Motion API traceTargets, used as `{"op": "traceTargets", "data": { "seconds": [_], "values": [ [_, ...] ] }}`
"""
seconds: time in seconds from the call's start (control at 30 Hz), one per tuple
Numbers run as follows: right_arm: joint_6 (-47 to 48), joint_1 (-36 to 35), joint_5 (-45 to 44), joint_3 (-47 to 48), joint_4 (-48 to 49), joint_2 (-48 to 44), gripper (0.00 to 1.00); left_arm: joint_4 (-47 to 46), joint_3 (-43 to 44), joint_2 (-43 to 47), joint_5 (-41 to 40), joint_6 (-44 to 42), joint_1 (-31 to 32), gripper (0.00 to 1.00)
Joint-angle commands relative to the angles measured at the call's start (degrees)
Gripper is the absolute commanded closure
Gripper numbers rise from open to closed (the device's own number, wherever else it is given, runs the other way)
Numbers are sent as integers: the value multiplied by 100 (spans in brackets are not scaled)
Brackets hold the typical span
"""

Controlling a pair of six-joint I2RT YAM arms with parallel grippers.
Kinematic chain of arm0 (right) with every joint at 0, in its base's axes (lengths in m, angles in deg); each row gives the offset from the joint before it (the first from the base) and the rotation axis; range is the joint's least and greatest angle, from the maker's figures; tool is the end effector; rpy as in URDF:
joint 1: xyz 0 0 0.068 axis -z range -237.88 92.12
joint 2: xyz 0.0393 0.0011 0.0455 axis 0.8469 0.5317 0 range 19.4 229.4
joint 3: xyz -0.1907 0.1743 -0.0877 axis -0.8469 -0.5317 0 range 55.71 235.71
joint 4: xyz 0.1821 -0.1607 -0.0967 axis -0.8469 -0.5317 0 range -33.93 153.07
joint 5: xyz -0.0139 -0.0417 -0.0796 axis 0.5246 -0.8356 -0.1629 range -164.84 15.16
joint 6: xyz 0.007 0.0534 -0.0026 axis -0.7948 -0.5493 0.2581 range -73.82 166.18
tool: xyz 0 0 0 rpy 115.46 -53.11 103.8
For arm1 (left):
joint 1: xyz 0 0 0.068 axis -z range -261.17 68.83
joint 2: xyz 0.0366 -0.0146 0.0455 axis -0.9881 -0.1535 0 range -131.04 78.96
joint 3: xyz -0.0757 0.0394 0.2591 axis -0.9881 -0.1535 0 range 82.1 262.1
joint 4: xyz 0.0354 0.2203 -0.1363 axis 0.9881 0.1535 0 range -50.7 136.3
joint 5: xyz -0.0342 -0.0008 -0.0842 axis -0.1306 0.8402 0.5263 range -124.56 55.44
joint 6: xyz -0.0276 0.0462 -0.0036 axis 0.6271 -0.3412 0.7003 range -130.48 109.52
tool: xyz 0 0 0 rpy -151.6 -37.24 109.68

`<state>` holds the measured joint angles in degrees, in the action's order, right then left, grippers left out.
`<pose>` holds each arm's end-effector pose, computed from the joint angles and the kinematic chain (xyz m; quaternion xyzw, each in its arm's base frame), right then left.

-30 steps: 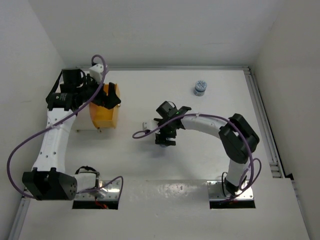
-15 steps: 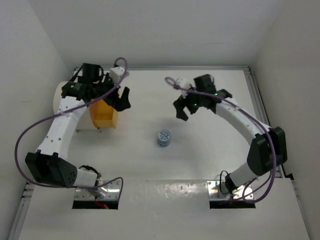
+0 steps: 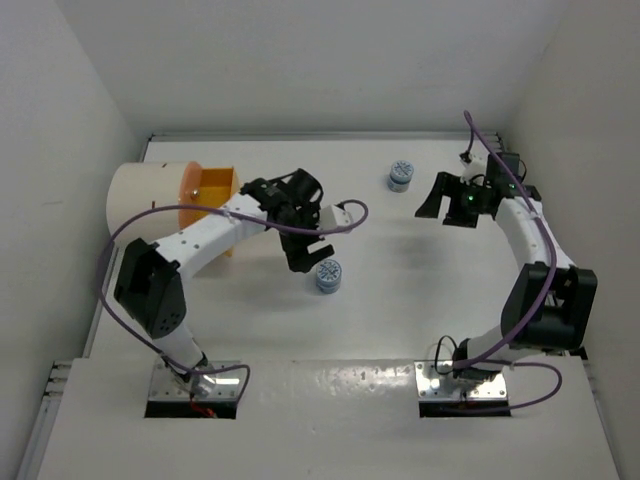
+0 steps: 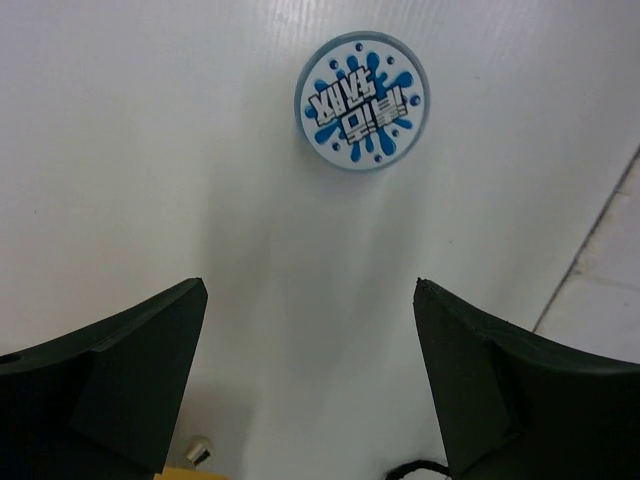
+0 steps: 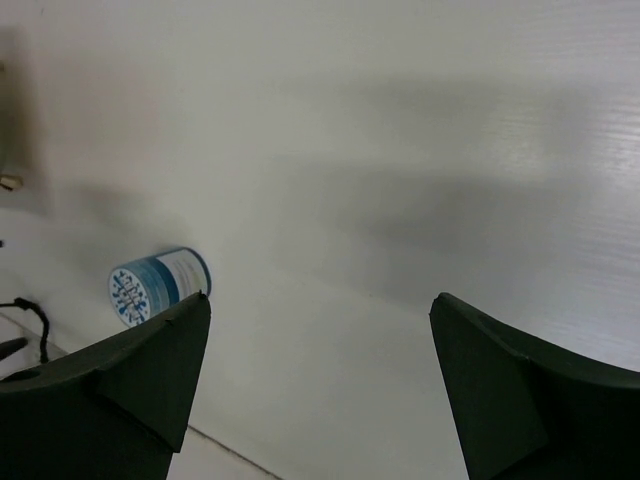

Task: Sort the stationery into containers
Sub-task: Pick up the stationery from the center of the board.

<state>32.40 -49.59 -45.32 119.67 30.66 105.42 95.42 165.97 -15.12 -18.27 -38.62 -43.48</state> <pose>0.3114 -0.0278 0.2551 0.0999 0.9187 0.2564 0.2831 0.2582 -0.2121 0.2935 0.5509 0.7975 -0.1551 0.1908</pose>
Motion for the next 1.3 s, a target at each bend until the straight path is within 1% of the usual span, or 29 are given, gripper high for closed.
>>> {"op": "traceTargets", "data": {
  "seconds": [0.0, 0.07, 0.1, 0.2, 0.37, 0.7, 0.8, 0.9, 0.93, 1.07, 1.27],
  "values": [
    [-222, 49, 318, 274, -292, 178, 11, -557, -221, -92, -635, 11, 414, 9],
    [-195, 67, 318, 292, -319, 214, 11, -830, -293, -136, -549, -42, 502, 9],
    [-213, 58, 326, 275, -302, 214, 11, -970, -284, -189, -366, -42, 511, 9],
    [-248, 49, 388, 283, -302, 231, 11, -1137, -205, -390, -57, -138, 520, 8],
    [-230, 49, 458, 397, -372, 284, 11, -1393, -249, -558, 330, -534, 643, 8],
    [-213, 49, 555, 389, -407, 337, 11, -1297, 15, -1156, 269, -666, 889, 9],
    [-178, 49, 564, 433, -460, 380, 11, -1471, -73, -1217, 199, -623, 933, 10],
    [-169, 50, 581, 477, -469, 416, 11, -1683, -134, -1279, 15, -526, 968, 14],
    [-186, 49, 608, 477, -460, 424, 11, -1709, -135, -1314, -38, -526, 968, 19],
    [-186, 49, 643, 477, -442, 451, 12, -1771, -205, -1288, -118, -543, 959, 25],
    [-160, 49, 643, 512, -477, 486, 11, -1700, -328, -1306, -258, -614, 959, 26]
  ]
}}
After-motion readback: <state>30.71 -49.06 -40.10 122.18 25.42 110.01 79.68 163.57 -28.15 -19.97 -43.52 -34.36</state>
